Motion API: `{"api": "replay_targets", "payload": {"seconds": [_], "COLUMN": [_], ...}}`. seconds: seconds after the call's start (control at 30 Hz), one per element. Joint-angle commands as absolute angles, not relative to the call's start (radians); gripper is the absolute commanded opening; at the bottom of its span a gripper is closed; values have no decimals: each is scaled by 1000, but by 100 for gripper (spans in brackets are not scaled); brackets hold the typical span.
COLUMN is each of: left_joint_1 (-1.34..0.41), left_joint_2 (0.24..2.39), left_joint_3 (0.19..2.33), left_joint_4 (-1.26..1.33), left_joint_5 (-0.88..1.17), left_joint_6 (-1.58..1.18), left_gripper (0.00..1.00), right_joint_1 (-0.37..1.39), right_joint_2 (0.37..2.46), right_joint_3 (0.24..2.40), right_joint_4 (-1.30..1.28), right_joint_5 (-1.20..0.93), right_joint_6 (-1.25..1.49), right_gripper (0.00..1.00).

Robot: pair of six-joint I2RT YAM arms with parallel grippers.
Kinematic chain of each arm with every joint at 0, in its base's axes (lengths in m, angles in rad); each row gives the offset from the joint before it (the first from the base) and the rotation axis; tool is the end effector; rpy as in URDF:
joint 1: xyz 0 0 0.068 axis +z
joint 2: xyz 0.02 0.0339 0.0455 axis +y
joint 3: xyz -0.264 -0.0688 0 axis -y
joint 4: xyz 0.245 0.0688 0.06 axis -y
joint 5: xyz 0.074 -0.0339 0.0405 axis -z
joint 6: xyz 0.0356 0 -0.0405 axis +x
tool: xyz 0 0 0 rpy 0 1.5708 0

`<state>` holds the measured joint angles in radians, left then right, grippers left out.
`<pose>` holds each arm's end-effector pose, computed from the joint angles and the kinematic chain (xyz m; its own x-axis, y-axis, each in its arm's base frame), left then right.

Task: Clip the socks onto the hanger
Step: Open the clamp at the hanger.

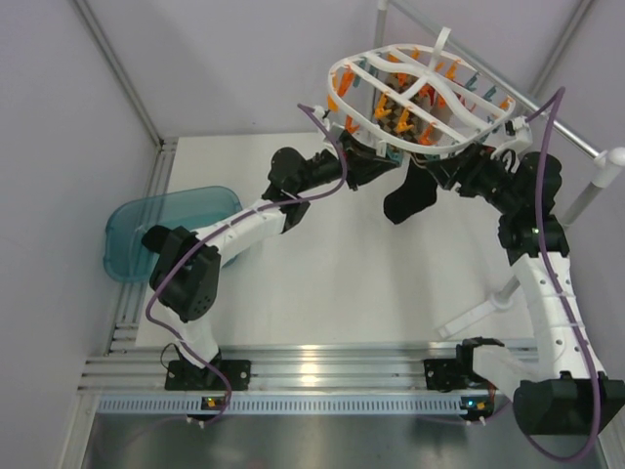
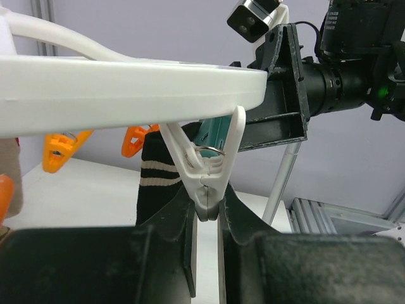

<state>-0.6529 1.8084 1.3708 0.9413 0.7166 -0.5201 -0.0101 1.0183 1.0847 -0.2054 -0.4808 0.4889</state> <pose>0.3177 -0.2724 0.3693 -0.1220 -0.3784 -0.9175 0.9846 0.0708 -0.1601 0.2266 0.0142 0.3997 -0.3332 0.4198 -0.8442 -0.3314 0.7861 0.5217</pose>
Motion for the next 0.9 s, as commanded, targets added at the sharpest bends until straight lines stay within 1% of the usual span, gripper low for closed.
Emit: {"api": "replay_targets", "payload": {"seconds": [0.0, 0.1, 0.13, 0.23, 0.27, 0.33, 0.37, 0.5, 0.63, 0.67, 0.87], "left_joint_1": [-666, -673, -676, -681, -683, -686, -687, -701, -710, -710, -718], "left_joint_2": [1761, 1753, 1752, 1749, 1746, 1746, 1746, 1741, 1729, 1727, 1717], "left_joint_3": [1367, 1362, 1361, 1361, 1364, 1367, 1371, 1378, 1378, 1378, 1393], "left_joint_4": [965, 951, 931, 898, 890, 874, 861, 819, 773, 758, 695], "left_joint_5": [704, 696, 690, 669, 657, 650, 641, 611, 586, 583, 545], "left_joint_6": [-488, -466, -463, -446, -443, -436, -434, -422, -410, -410, -387], "left_gripper": [0, 0, 0, 0, 0, 0, 0, 0, 0, 0, 0], "right_joint_1": [-28, -28, -28, -28, -26, -26, -26, -17, -8, 42, 211], "right_joint_2": [994, 963, 954, 901, 882, 864, 853, 848, 848, 850, 890], "right_joint_3": [1155, 1163, 1160, 1146, 1141, 1134, 1125, 1108, 1094, 1092, 1094], "right_joint_4": [-221, -248, -244, -224, -224, -207, -201, -161, -95, -91, -61], "right_joint_5": [-506, -511, -523, -534, -522, -505, -489, -485, -497, -486, -336], "right_joint_6": [456, 428, 402, 388, 391, 408, 414, 437, 451, 451, 393], "right_gripper": [64, 64, 63, 54, 50, 45, 39, 30, 28, 28, 30]}}
